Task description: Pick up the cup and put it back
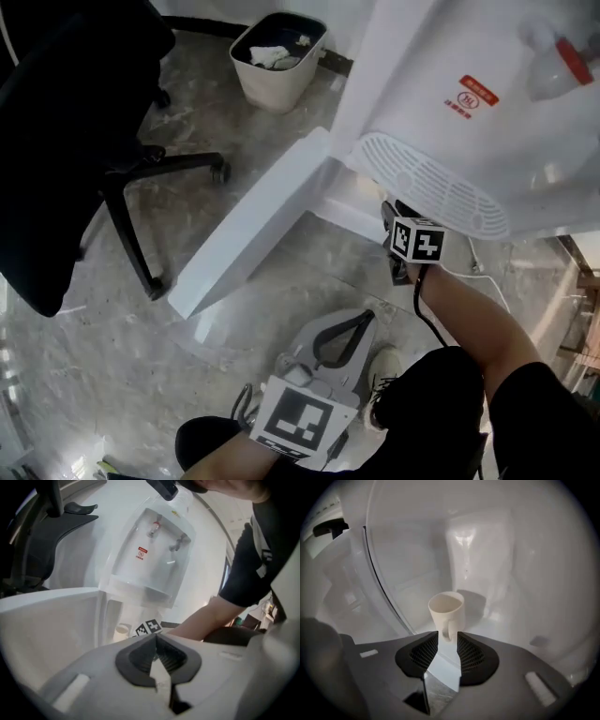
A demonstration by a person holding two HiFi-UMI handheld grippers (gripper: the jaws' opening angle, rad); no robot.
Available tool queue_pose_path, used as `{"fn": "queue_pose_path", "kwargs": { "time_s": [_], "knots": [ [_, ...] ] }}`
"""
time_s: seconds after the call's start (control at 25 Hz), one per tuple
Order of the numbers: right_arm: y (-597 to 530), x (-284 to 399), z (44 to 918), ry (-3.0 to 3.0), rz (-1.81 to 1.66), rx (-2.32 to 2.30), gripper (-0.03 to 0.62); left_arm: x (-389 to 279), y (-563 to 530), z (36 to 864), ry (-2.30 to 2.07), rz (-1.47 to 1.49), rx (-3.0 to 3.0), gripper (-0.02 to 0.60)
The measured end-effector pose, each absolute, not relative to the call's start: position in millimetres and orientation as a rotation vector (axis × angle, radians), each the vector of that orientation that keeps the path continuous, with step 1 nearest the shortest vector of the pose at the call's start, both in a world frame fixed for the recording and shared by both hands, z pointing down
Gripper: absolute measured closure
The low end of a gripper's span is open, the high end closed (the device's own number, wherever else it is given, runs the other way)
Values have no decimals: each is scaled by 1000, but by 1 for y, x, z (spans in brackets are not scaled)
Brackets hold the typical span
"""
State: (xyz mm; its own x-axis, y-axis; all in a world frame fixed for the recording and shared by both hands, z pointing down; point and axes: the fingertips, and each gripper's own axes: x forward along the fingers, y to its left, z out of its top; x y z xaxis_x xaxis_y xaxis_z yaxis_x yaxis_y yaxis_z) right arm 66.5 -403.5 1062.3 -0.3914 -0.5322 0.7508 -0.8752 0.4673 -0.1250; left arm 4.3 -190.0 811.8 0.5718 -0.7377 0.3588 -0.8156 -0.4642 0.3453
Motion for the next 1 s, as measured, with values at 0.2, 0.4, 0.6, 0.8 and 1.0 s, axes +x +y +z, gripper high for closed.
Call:
{"fn": "queue_pose_path", "kwargs": {
  "time_s": [0.2, 0.4, 0.6, 0.8, 1.0],
  "knots": [
    [-422, 60, 1083, -2098, 680, 1138, 459, 6, -202, 818, -1216, 202, 2379, 579],
    [-431, 46, 1076, -2155, 634, 1107, 467, 3, -207, 840, -1228, 256, 2396, 579],
    [-432, 53, 1083, -2122, 621, 1112, 536, -3, -207, 845, -1242, 239, 2359, 578],
    [-427, 56, 1077, -2138, 594, 1097, 542, -1, -202, 832, -1231, 226, 2390, 578],
    [-405, 48, 1061, -2212, 616, 1008, 543, -1, -199, 835, -1217, 206, 2366, 579]
  ]
}}
